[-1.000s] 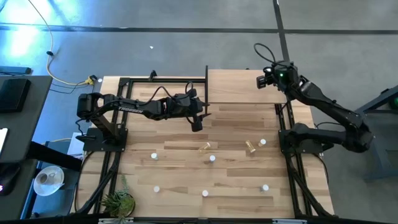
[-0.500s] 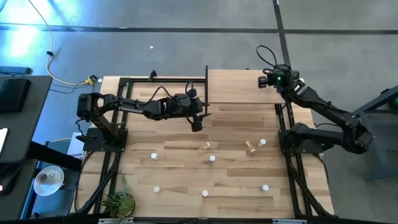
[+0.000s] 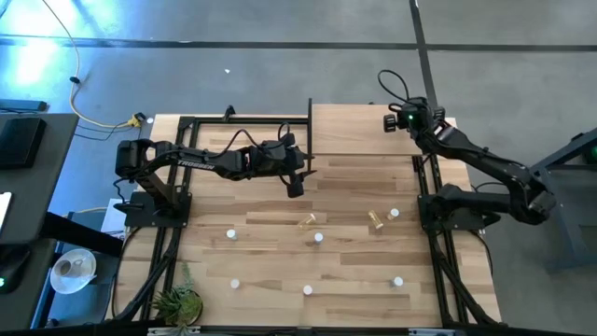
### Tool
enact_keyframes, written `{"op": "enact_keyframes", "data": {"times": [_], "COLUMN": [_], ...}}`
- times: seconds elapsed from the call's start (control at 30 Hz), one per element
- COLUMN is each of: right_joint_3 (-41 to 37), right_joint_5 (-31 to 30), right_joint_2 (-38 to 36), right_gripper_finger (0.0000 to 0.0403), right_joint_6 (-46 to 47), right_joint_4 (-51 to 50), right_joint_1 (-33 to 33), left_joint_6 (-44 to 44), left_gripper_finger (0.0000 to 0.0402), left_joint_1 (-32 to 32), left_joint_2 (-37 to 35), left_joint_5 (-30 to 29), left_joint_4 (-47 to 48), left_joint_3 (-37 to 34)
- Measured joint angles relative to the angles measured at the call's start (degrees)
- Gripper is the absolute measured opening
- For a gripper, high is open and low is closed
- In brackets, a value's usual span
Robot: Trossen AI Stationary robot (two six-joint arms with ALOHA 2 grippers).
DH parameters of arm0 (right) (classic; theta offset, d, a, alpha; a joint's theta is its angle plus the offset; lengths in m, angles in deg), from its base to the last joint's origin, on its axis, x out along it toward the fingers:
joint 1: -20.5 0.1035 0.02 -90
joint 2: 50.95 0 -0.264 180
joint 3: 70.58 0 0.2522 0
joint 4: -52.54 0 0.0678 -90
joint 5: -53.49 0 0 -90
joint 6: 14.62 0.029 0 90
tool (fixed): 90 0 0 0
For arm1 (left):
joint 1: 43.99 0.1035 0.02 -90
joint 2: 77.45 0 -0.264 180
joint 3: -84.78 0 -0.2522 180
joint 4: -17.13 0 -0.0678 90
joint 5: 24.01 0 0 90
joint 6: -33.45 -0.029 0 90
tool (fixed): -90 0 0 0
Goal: Pick and place medicine bottles onto shelf by color
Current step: Put the right light blue medicine bottle on the shelf
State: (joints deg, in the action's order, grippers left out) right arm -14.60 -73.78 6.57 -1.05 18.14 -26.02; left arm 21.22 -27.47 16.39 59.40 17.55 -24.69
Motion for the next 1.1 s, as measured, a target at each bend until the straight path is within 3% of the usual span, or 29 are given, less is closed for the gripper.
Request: {"op": "enact_keyframes", "data": {"times": [0.17, 1.1], "right_joint_3": [0.00, 0.04], "right_joint_5": [-2.22, -2.17], "right_joint_2": [1.67, 4.33], "right_gripper_finger": [0.0099, 0.0099], "right_joint_6": [-0.03, 0.71], "right_joint_4": [0.41, 1.43], "right_joint_1": [0.04, 0.00], "left_joint_6": [0.00, 0.00], "left_gripper_finger": [0.0187, 0.0187], "left_joint_1": [0.00, 0.00], "left_joint_2": [0.00, 0.00], "left_joint_5": [0.00, -0.02], "left_joint_4": [0.00, 0.22], "left_joint_3": [0.00, 0.00]}}
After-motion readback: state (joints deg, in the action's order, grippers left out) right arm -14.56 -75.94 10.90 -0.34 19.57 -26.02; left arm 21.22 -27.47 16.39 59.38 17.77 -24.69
